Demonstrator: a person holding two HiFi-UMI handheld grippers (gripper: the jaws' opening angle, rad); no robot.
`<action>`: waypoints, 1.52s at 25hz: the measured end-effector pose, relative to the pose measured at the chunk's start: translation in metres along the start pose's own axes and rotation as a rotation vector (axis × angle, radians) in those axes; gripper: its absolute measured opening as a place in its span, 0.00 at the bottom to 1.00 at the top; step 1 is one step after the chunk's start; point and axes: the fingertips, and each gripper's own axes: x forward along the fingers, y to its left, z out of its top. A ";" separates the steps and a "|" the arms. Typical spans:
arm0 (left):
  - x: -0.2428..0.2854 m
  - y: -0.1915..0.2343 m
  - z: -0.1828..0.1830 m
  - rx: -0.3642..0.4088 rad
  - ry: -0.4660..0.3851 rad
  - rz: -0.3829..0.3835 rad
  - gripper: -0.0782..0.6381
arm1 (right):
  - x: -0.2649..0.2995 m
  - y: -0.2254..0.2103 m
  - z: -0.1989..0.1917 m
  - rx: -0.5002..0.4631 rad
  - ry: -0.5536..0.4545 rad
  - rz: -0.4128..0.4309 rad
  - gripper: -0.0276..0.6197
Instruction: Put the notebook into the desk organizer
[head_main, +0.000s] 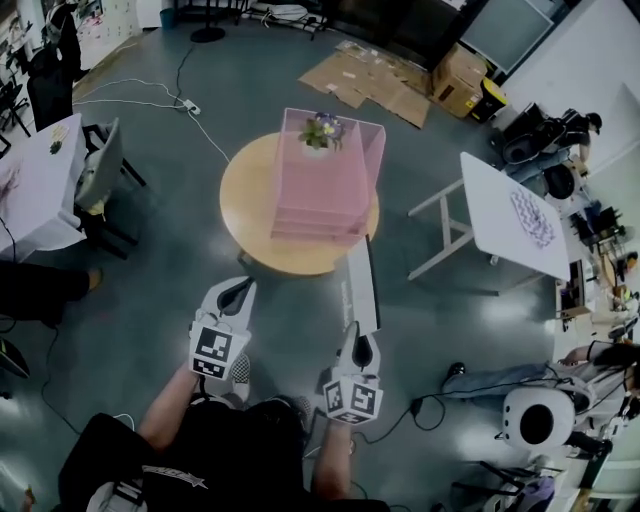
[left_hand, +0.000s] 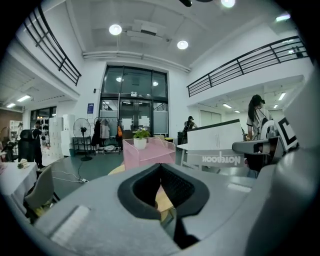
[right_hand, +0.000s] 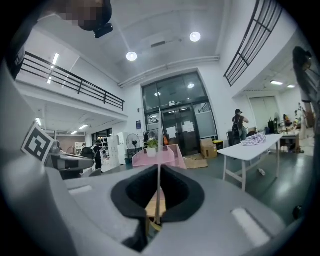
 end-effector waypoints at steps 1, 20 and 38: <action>0.002 0.003 -0.002 0.003 0.001 -0.010 0.12 | 0.003 0.003 -0.004 0.012 0.001 -0.005 0.06; 0.059 0.032 -0.075 -0.054 0.154 0.011 0.12 | 0.083 -0.014 -0.108 0.891 0.059 0.139 0.06; 0.083 0.034 -0.139 -0.079 0.284 0.058 0.12 | 0.144 -0.017 -0.185 1.278 0.102 0.200 0.06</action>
